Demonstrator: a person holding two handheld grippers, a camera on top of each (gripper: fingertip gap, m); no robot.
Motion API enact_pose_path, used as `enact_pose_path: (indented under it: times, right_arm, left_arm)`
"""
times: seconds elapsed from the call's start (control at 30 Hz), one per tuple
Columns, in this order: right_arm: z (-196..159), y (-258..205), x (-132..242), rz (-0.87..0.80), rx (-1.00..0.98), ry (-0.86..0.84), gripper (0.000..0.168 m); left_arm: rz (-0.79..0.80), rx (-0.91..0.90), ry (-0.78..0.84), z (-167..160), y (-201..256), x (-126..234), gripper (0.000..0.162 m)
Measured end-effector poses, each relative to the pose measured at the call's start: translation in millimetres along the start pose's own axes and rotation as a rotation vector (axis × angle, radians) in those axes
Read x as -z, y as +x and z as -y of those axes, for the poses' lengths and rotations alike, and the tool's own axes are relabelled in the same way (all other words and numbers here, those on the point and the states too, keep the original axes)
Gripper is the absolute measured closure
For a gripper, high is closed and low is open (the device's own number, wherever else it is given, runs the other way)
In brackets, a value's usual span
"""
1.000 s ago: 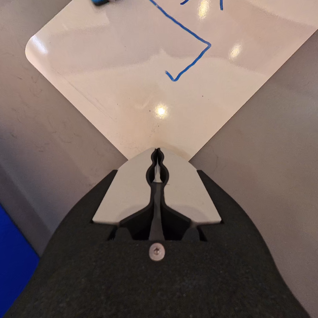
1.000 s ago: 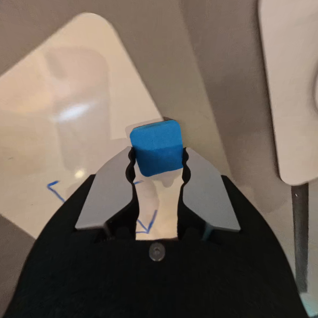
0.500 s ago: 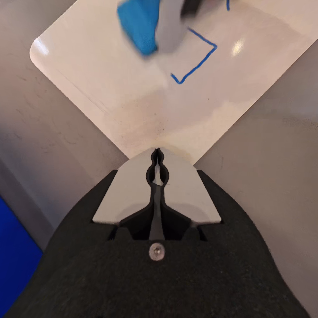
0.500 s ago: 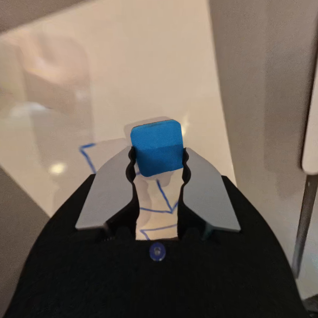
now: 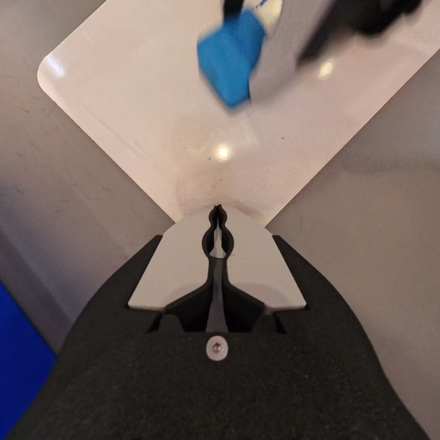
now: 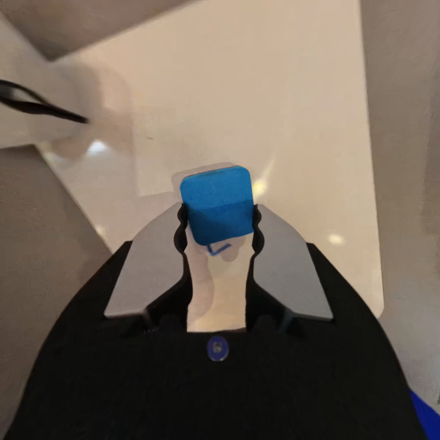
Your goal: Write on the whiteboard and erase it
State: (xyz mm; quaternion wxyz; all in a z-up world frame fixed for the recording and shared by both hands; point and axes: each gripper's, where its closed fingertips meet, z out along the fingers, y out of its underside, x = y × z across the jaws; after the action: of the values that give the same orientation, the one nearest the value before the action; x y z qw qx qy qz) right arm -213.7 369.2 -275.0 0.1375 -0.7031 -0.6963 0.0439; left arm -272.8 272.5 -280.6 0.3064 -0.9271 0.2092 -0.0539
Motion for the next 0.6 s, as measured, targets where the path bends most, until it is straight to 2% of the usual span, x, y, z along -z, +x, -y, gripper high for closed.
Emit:
enact_pose_path:
  times: [0.07, 0.1, 0.2, 0.23, 0.27, 0.37, 0.4, 0.47, 0.53, 0.57, 0.6]
  right_arm:
    - [11, -28, 2, 0.000, 0.118, 0.010, 0.116]
    - [3, -19, 2, 0.010, 0.086, 0.000, 0.116]
    - [-58, 61, 7, -0.030, -0.203, -0.059, 0.116]
    - [-67, 68, 9, -0.024, -0.253, -0.065, 0.116]
    - [-64, 61, 9, -0.037, -0.223, -0.064, 0.116]
    - [-21, -10, 7, 0.000, 0.003, 0.001, 0.116]
    - [-20, -16, 8, 0.008, 0.026, 0.003, 0.116]
    - [-50, 19, 11, -0.022, -0.073, -0.035, 0.116]
    - [-95, 69, 16, -0.041, -0.285, -0.069, 0.116]
    - [-102, 75, 17, -0.041, -0.326, -0.071, 0.116]
    - [-96, 66, 16, -0.050, -0.285, -0.070, 0.116]
  left_arm:
    - [-0.001, -0.002, -0.005, 2, 0, -1, 0.162]
    - [-0.002, -0.001, -0.004, 3, 0, -2, 0.162]
    - [0.005, -0.007, 0.002, 2, 0, -1, 0.162]
    - [0.006, -0.007, 0.006, 1, 0, -1, 0.162]
    - [0.005, -0.006, 0.006, 1, 0, -1, 0.162]
    - [-0.003, -0.002, 0.001, 2, -1, -1, 0.162]
    - [-0.007, -0.001, 0.000, 2, -1, -1, 0.162]
    - [-0.012, 0.006, 0.004, 2, -1, -1, 0.162]
    - [-0.007, 0.002, 0.007, 1, 0, -1, 0.162]
    - [-0.005, 0.001, 0.007, 0, 1, 0, 0.162]
    - [-0.004, -0.002, 0.006, -1, 2, 1, 0.162]
